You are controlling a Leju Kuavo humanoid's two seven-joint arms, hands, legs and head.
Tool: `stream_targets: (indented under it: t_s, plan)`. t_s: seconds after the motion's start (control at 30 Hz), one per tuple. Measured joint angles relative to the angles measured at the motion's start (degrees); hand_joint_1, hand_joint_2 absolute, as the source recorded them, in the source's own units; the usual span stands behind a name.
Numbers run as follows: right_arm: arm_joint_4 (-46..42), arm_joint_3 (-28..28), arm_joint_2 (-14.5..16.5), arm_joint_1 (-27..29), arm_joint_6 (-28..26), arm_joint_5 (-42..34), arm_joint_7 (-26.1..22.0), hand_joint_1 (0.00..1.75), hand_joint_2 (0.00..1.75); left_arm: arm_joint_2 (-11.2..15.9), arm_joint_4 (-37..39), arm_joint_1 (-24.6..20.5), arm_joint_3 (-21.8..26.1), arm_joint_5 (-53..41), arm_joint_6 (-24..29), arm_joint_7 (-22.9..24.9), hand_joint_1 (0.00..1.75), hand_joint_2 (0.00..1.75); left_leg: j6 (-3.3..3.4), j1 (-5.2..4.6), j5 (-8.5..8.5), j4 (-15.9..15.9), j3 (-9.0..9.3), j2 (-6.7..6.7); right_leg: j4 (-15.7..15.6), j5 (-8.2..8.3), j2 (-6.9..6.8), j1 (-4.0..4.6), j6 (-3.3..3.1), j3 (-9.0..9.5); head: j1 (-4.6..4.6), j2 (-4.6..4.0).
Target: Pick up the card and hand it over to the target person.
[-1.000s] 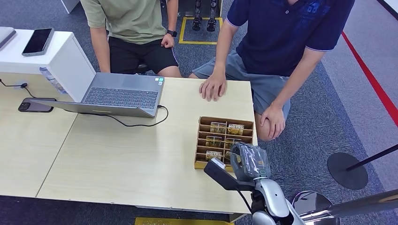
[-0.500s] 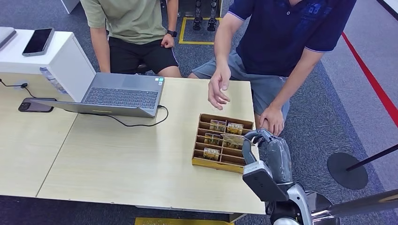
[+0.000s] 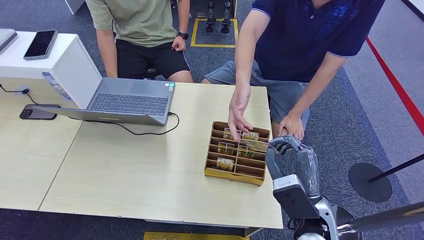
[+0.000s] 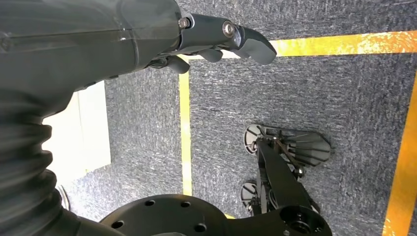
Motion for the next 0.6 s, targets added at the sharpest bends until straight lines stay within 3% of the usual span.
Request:
stream_targets:
  t_s: [0.17, 0.6]
  plan:
    - [1.85, -0.58, 0.56, -0.42, -1.09, 3.61, 1.06, 1.34, 1.75, 0.00, -0.19, 0.07, 0.32, 0.34, -1.12, 0.15, 0.00, 1.75, 0.00, 0.00, 0.01, 0.00, -0.01, 0.01, -0.01, 0.02, 0.01, 0.00, 0.02, 0.00, 0.00, 0.00]
    - [2.47, -0.25, 0.48, -0.72, -1.35, 3.21, 1.09, 1.34, 1.75, 0.43, -0.04, 0.15, 1.44, 1.33, -1.55, 1.01, 0.00, 1.75, 0.01, 0.01, 0.01, -0.05, 0.05, 0.06, -0.05, 0.03, 0.05, 0.02, -0.02, 0.04, 0.00, 0.00]
